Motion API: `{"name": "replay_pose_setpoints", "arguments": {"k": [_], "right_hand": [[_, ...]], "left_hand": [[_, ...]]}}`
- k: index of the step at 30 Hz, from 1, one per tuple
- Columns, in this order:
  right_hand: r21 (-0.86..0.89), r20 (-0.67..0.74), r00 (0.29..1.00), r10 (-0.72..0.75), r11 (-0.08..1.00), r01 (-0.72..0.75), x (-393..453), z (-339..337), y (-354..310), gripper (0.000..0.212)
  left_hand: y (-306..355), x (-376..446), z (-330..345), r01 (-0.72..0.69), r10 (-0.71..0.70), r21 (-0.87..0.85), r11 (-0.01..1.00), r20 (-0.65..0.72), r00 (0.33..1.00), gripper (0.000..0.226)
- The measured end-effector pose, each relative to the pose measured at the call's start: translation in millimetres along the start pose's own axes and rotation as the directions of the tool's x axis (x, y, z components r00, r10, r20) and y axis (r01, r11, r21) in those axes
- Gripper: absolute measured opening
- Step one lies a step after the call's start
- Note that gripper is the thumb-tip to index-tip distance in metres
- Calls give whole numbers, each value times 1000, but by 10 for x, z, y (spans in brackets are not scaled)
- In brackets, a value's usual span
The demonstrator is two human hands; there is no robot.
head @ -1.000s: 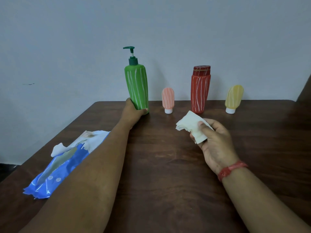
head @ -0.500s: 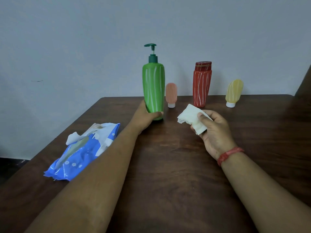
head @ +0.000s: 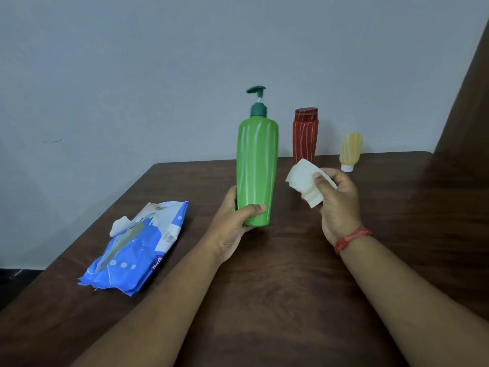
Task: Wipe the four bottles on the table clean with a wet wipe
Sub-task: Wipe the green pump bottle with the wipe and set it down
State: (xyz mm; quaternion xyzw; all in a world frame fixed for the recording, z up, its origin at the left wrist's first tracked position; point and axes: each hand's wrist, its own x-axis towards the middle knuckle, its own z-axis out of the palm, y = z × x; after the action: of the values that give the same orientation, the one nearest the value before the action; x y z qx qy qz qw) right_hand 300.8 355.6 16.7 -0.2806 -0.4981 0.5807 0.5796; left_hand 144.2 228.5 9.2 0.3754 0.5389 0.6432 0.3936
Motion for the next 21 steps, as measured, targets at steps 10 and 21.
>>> {"name": "replay_pose_setpoints", "arguments": {"k": [10, 21], "right_hand": [[-17, 4, 986, -166, 986, 166, -25, 117, -95, 18], [-175, 181, 916, -358, 905, 388, -128, 98, -160, 44]], "left_hand": [[-29, 48, 28, -32, 19, 147, 989, 92, 996, 64], [-22, 38, 43, -60, 35, 230, 971, 111, 993, 71]]}}
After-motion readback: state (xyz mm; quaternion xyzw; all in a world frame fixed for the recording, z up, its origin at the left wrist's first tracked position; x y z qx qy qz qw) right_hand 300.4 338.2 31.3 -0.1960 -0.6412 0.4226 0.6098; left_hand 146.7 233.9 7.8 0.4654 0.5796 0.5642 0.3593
